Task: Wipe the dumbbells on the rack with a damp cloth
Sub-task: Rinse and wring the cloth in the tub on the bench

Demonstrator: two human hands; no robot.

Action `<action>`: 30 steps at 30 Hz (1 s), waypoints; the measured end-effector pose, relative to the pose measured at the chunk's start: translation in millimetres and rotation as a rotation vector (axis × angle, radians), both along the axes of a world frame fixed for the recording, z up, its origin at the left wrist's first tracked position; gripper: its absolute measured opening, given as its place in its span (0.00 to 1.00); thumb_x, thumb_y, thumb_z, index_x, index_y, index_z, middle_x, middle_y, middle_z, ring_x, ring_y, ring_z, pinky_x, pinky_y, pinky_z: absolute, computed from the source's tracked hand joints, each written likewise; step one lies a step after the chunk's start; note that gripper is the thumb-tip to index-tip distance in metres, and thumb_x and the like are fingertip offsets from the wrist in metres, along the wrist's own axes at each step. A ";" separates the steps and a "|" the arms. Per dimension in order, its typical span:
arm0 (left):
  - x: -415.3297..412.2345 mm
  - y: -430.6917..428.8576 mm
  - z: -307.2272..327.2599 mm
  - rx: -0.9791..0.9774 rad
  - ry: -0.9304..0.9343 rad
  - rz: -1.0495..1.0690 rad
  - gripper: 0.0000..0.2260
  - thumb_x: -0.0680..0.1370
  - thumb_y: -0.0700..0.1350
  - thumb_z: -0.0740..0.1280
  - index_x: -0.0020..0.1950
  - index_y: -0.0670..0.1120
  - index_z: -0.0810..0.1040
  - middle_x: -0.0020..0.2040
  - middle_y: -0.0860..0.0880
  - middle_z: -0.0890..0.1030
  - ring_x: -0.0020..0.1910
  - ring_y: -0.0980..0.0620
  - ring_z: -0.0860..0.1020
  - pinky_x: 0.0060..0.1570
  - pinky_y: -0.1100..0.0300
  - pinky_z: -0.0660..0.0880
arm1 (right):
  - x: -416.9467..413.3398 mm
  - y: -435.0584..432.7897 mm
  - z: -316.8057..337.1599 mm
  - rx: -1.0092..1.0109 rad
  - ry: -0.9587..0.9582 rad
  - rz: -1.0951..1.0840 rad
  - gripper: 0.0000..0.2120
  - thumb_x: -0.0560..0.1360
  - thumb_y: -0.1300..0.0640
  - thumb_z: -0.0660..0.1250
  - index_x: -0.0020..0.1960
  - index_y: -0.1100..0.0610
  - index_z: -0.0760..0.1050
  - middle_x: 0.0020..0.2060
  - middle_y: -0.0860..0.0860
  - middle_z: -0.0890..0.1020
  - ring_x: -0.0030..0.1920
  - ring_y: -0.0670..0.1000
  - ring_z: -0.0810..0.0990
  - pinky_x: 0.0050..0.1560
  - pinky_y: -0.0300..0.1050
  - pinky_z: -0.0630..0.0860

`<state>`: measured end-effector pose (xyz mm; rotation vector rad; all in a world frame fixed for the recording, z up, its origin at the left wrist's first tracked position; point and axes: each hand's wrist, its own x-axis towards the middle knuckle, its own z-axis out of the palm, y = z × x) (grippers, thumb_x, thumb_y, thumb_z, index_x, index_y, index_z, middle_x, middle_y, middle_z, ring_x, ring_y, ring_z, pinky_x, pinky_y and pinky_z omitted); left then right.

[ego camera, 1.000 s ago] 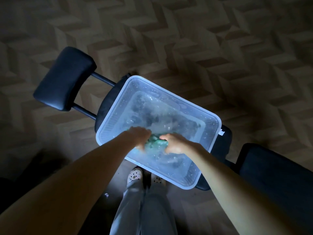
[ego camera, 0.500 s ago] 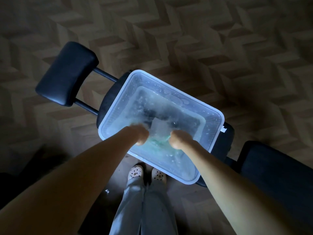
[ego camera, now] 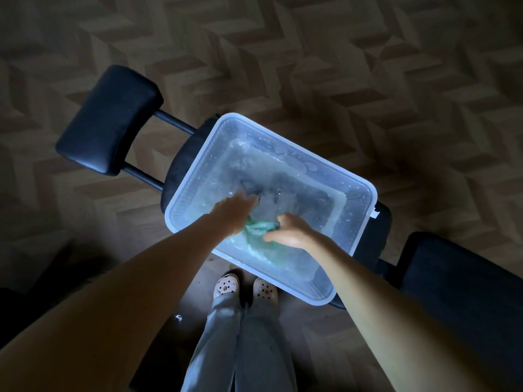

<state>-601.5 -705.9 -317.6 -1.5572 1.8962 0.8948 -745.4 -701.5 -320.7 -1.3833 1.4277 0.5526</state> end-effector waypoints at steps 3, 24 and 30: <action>0.4 -2.7 -3.9 0.181 -0.012 -0.117 0.26 0.78 0.33 0.58 0.75 0.46 0.59 0.72 0.40 0.59 0.67 0.40 0.69 0.61 0.55 0.69 | 6.9 0.2 2.3 0.143 -0.107 -0.085 0.44 0.71 0.56 0.72 0.77 0.57 0.47 0.73 0.58 0.63 0.69 0.56 0.67 0.64 0.46 0.68; -5.5 -6.0 1.6 0.205 -0.006 -0.057 0.13 0.75 0.38 0.63 0.58 0.40 0.76 0.57 0.41 0.79 0.54 0.44 0.78 0.49 0.57 0.73 | 0.3 6.6 14.6 0.190 -0.021 0.234 0.04 0.72 0.66 0.62 0.47 0.62 0.72 0.43 0.55 0.73 0.42 0.52 0.73 0.38 0.43 0.69; -6.8 -30.1 58.1 0.143 0.359 0.248 0.06 0.66 0.41 0.69 0.42 0.45 0.77 0.37 0.47 0.76 0.37 0.51 0.74 0.34 0.62 0.68 | -7.8 4.0 32.4 0.171 -0.427 -0.240 0.32 0.68 0.68 0.71 0.67 0.52 0.64 0.61 0.47 0.69 0.63 0.48 0.68 0.61 0.42 0.69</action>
